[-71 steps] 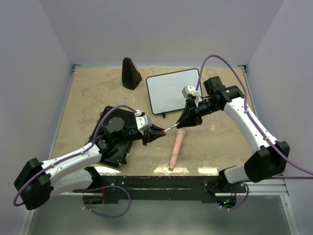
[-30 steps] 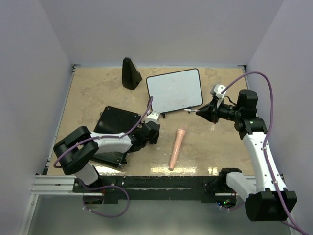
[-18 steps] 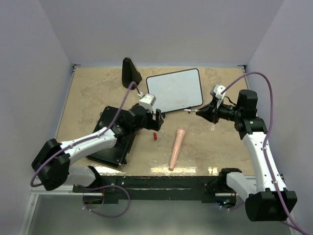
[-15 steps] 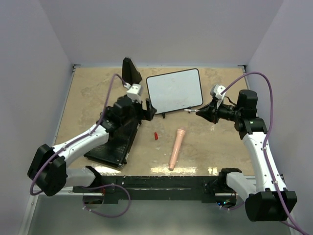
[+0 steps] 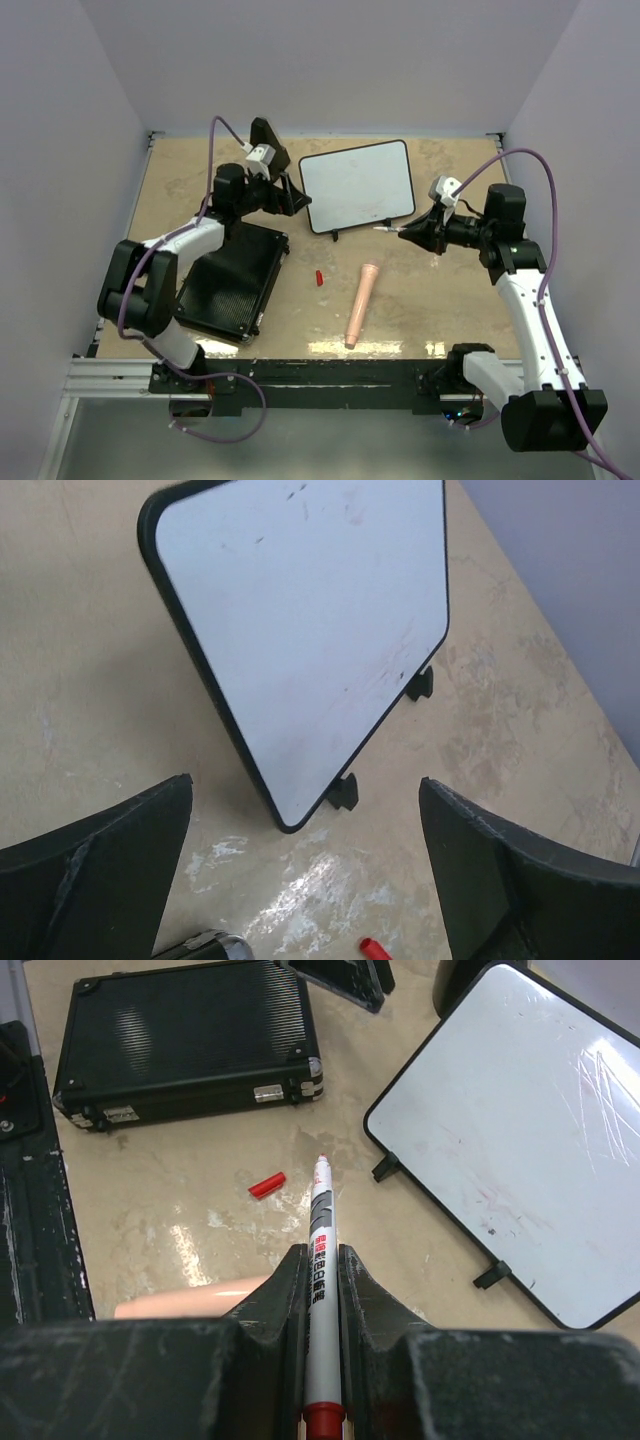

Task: Write a sentence on the whiteboard
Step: Place the pen cap at the center of the board, then pick up the whiteboard from the whiteboard stand, then write a sentence on the whiteboard.

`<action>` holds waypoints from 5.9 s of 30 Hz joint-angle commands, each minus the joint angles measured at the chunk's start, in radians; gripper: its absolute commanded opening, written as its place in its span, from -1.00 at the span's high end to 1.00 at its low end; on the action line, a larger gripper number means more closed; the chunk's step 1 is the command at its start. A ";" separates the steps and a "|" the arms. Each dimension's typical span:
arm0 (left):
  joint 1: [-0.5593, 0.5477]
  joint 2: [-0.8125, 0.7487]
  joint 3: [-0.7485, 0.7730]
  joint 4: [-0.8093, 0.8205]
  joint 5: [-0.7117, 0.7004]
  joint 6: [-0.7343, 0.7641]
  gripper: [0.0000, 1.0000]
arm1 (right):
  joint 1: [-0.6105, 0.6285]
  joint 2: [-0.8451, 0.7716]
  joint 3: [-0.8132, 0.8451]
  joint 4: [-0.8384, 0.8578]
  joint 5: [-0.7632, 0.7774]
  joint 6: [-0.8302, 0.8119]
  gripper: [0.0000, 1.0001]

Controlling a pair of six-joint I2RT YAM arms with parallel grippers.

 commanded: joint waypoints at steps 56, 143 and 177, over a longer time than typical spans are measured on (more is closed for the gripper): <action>-0.199 -0.031 0.033 0.443 0.071 -0.263 1.00 | -0.002 0.028 0.393 -0.417 0.010 -0.241 1.00; -0.712 -0.089 -0.516 0.758 -0.506 -0.389 1.00 | 0.002 -0.043 0.084 -0.440 0.043 -0.486 1.00; -0.655 0.156 -0.296 0.813 -0.442 -0.400 1.00 | 0.024 0.074 0.072 -0.265 0.104 -0.416 1.00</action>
